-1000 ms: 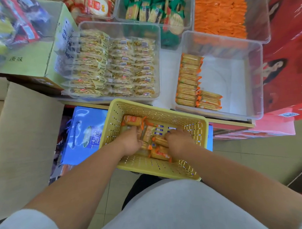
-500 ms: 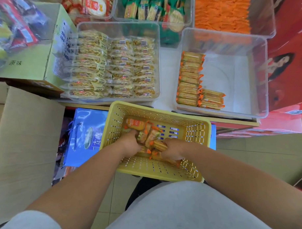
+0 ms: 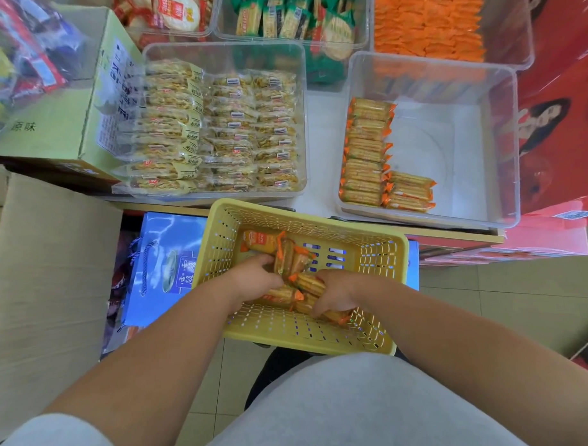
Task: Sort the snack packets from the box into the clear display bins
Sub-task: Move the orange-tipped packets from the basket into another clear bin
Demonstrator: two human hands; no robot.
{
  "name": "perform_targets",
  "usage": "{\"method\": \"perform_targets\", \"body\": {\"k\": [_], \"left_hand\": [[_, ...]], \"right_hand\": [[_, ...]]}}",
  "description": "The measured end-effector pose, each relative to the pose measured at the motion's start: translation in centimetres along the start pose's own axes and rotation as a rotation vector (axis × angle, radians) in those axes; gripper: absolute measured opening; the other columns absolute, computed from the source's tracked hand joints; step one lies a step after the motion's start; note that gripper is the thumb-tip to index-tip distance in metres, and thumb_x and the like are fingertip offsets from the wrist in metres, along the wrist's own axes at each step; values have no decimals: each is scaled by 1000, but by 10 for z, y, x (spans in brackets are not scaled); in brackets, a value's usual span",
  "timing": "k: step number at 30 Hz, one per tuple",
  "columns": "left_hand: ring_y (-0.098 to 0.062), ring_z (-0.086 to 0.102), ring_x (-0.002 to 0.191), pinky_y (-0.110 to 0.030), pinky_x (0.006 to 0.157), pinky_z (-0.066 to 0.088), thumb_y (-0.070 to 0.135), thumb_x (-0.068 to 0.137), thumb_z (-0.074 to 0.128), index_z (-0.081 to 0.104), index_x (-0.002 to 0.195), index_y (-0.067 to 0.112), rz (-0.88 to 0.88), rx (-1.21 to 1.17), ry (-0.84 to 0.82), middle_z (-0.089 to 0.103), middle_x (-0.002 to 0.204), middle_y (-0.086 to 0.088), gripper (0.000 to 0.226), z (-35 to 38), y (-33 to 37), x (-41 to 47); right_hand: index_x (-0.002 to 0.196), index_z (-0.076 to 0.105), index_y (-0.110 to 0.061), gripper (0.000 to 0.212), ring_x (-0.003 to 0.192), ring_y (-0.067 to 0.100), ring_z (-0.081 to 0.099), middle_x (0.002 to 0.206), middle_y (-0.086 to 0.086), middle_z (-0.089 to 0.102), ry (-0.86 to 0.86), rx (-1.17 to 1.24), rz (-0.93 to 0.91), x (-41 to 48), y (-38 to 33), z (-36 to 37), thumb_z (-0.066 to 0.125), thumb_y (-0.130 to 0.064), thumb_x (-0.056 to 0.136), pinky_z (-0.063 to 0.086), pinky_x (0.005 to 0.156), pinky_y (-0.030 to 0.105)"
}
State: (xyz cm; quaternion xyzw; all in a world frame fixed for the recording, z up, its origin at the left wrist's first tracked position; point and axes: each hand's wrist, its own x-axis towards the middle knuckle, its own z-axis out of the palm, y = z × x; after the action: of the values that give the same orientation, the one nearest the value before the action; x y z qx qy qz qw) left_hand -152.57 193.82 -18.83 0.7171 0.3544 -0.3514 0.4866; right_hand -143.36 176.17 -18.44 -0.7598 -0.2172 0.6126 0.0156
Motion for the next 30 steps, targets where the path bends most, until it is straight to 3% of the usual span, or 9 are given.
{"method": "perform_targets", "body": {"k": [4, 9, 12, 15, 17, 20, 24, 27, 30], "left_hand": [[-23, 57, 115, -32, 90, 43, 30, 101, 64, 51, 146, 18, 17, 49, 59, 58, 142, -6, 48, 2, -2, 2], [-20, 57, 103, -28, 82, 42, 33, 100, 65, 60, 138, 17, 8, 110, 117, 63, 135, -5, 42, 3, -8, 0], [-21, 59, 100, -28, 84, 45, 31, 99, 67, 64, 131, 15, -9, 153, 124, 66, 129, -6, 36, 4, -9, -1], [-24, 62, 103, -31, 89, 50, 28, 99, 66, 65, 130, 12, -16, 162, 149, 67, 126, -7, 34, 2, -9, -5], [-28, 65, 106, -34, 93, 53, 26, 100, 64, 66, 126, 11, -14, 158, 180, 69, 122, -9, 30, 1, -8, -11], [-33, 68, 100, -32, 81, 52, 23, 99, 63, 71, 110, 6, 49, 226, 244, 73, 108, -14, 21, -2, -1, -26], [-32, 65, 78, -31, 58, 41, 29, 96, 64, 69, 88, 8, 148, 343, 279, 67, 77, -8, 24, -7, 11, -57], [-27, 62, 72, -33, 57, 41, 32, 95, 63, 63, 78, 16, 224, 353, 364, 63, 74, -1, 24, -9, 14, -81], [-17, 58, 67, -30, 57, 40, 27, 95, 65, 55, 68, 25, 315, 228, 428, 60, 69, 7, 29, -10, 13, -105]], "right_hand": [[150, 38, -20, 87, 116, 26, 58, 135, 4, 56, 22, 10, -26, -2, 0, 1, 81, -44, 78, 51, 99, 41], [161, 17, -22, 105, 139, 29, 42, 160, 6, 35, 22, -22, -69, -6, 1, 4, 80, -48, 80, 41, 107, 38], [160, 19, -30, 98, 138, 30, 42, 161, 4, 33, -21, 148, -45, -13, 1, 4, 74, -55, 84, 41, 105, 37], [157, 28, -34, 76, 135, 29, 48, 157, 3, 40, -89, 358, -31, -23, -7, 6, 48, -70, 94, 41, 109, 43], [156, 32, -32, 69, 137, 28, 46, 156, 4, 43, -69, 333, -35, -26, -9, 8, 35, -70, 98, 35, 112, 43], [158, 28, -33, 69, 146, 27, 33, 163, 2, 31, -14, 302, -32, -30, -4, 7, 45, -63, 99, 26, 117, 43], [156, 26, -41, 81, 123, 23, 52, 151, 1, 46, 30, 252, -57, -36, 1, 5, 71, -49, 88, 45, 105, 37], [157, 23, -39, 96, 111, 23, 62, 138, -1, 46, -4, 248, -69, -41, -1, 8, 80, -46, 80, 59, 89, 39], [156, 27, -37, 92, 86, 19, 66, 129, 2, 46, 5, 232, -83, -47, -8, 12, 80, -35, 82, 63, 73, 36]]}}
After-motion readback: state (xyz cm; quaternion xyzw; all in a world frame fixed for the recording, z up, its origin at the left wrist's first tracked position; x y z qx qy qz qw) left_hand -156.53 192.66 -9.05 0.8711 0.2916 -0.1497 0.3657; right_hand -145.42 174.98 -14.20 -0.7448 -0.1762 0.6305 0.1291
